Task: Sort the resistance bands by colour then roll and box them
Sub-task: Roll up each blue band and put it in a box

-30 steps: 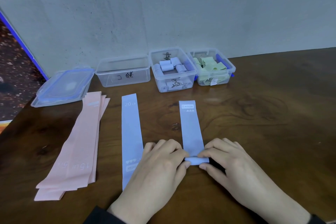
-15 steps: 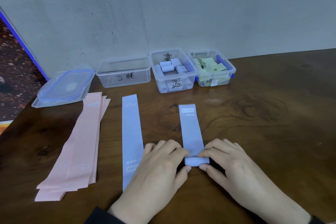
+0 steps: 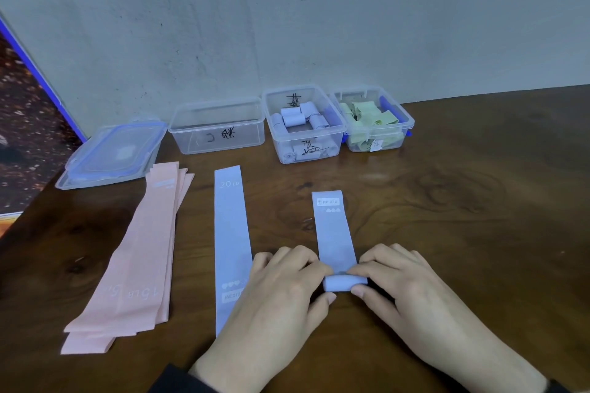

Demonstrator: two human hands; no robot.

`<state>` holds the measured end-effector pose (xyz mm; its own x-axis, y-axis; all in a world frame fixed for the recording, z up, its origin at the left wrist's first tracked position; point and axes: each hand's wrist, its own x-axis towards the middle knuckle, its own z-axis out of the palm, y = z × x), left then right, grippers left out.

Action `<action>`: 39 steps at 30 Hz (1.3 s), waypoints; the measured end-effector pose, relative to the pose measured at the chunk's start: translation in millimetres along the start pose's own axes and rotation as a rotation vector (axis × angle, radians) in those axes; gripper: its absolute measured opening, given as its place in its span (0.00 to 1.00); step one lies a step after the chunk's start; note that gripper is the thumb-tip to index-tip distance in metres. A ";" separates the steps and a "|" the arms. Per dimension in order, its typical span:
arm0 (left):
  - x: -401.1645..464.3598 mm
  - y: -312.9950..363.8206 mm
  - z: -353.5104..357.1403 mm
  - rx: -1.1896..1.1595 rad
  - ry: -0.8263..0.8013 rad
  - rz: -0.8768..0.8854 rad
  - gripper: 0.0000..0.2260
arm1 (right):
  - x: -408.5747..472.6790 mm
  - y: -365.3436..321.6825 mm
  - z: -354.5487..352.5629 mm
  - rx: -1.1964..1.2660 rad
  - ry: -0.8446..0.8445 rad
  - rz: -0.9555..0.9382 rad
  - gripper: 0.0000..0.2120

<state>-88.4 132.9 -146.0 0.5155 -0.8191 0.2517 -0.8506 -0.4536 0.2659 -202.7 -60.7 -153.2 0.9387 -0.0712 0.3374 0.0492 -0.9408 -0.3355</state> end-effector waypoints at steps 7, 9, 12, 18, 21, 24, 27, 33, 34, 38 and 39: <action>-1.4 -1.5 2.6 0.016 0.035 -0.007 0.13 | -2.2 2.5 -1.4 0.041 -0.042 0.012 0.11; -1.7 -1.4 2.3 0.008 0.039 -0.012 0.13 | -1.2 2.0 -0.8 0.029 -0.030 0.008 0.11; -1.3 -0.7 1.4 0.008 0.029 -0.001 0.10 | -1.2 1.6 -0.3 0.018 -0.018 0.004 0.13; -0.9 0.8 0.7 0.023 0.042 -0.013 0.13 | -2.1 2.1 -2.0 0.063 -0.014 0.024 0.13; -1.1 0.4 1.0 0.019 0.048 -0.017 0.14 | -1.1 1.5 -1.9 0.042 -0.003 0.021 0.14; -1.0 -0.1 0.8 0.003 0.025 -0.019 0.12 | -1.4 1.6 -1.4 0.037 -0.010 0.017 0.15; -0.7 0.0 0.4 0.003 0.027 -0.017 0.12 | -1.5 2.1 -2.2 0.053 -0.035 0.027 0.16; -0.8 0.4 0.7 0.007 0.040 -0.031 0.15 | -1.0 0.5 -2.3 0.051 -0.026 0.030 0.14; -0.7 0.3 0.8 0.003 0.036 -0.029 0.14 | -1.2 0.1 -2.1 0.046 -0.026 0.028 0.15; -0.3 -0.4 0.5 0.005 0.034 -0.019 0.13 | -2.1 0.9 -2.9 0.053 -0.051 0.043 0.16; -0.3 -0.2 0.3 0.008 0.036 -0.019 0.12 | -2.4 1.1 -3.6 0.060 -0.059 0.045 0.16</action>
<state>-88.5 133.0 -146.5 0.5352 -0.7969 0.2801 -0.8411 -0.4721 0.2641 -206.1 -62.7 -151.2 0.9586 -0.0916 0.2695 0.0255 -0.9154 -0.4017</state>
